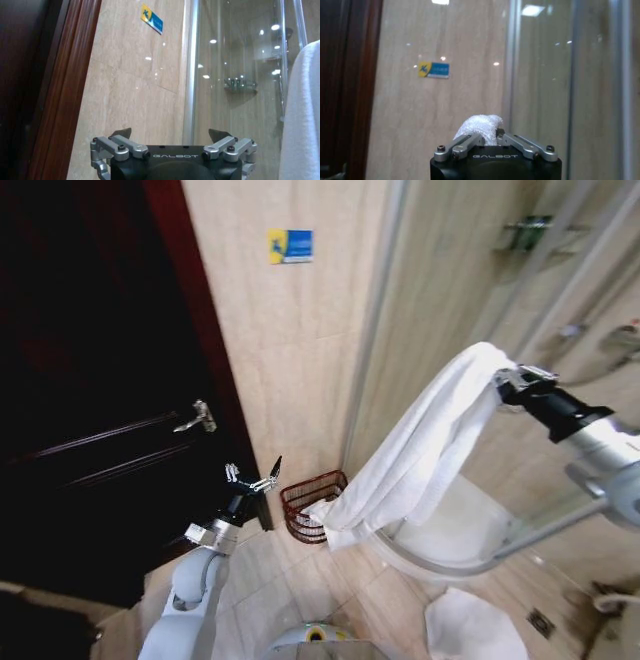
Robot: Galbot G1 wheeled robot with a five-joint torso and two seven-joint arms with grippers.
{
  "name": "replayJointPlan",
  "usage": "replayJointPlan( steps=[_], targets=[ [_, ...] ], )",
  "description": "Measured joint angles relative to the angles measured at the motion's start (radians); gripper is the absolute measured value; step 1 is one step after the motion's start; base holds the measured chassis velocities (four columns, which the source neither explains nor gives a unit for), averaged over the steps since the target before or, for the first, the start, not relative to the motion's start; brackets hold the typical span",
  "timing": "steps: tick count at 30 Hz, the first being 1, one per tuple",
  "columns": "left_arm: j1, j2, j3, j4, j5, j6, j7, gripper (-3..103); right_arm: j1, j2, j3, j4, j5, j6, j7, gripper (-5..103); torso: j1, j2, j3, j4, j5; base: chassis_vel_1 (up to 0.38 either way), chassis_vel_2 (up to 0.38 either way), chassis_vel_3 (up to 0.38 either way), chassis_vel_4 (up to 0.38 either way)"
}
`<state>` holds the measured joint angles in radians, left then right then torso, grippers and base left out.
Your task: Discard the used towel into the hamper.
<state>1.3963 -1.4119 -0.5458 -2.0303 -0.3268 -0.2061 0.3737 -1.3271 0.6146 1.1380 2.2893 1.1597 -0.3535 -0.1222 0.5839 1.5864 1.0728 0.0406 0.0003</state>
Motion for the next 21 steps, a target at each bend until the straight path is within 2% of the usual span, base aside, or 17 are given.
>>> replayJointPlan(
  steps=[2, 7, 10, 14, 21],
  targets=[
    [0.001, -0.003, 0.0, 0.0, 0.001, -0.002, 0.001, 100, 0.021, -0.015, -0.031, 0.004, -0.008, 0.002, 0.003, 4, 0.0, 0.0, 0.0, 0.0011, -0.0006, 0.0, 0.0, 0.0, 0.0],
    [-0.002, -0.007, 0.0, 0.002, 0.001, -0.002, 0.001, 100, 0.017, -0.001, -0.03, 0.03, -0.017, -0.006, 0.032, 4, 0.0, 0.0, 0.0, 0.0006, -0.0006, 0.0, 0.0, 0.0, 0.0],
    [-0.007, -0.007, 0.003, 0.008, 0.001, -0.001, 0.001, 100, -0.023, 0.047, 0.011, 0.066, -0.024, -0.037, 0.044, 4, 0.0, 0.0, 0.0, 0.0001, 0.0, 0.0, 0.0, 0.0, 0.0],
    [-0.011, -0.007, 0.01, 0.01, 0.005, 0.002, 0.001, 100, -0.039, 0.072, 0.029, 0.083, -0.03, -0.05, 0.045, 4, 0.0, 0.0, 0.0, 0.0, -0.0001, 0.0, 0.0, 0.0, 0.0],
    [-0.006, -0.006, 0.011, 0.002, 0.008, 0.006, 0.001, 100, -0.035, 0.069, 0.031, 0.088, -0.031, -0.053, 0.054, 4, 0.0, 0.0, 0.0, 0.0005, -0.0003, 0.027, -0.025, -0.017, 0.032]
  ],
)
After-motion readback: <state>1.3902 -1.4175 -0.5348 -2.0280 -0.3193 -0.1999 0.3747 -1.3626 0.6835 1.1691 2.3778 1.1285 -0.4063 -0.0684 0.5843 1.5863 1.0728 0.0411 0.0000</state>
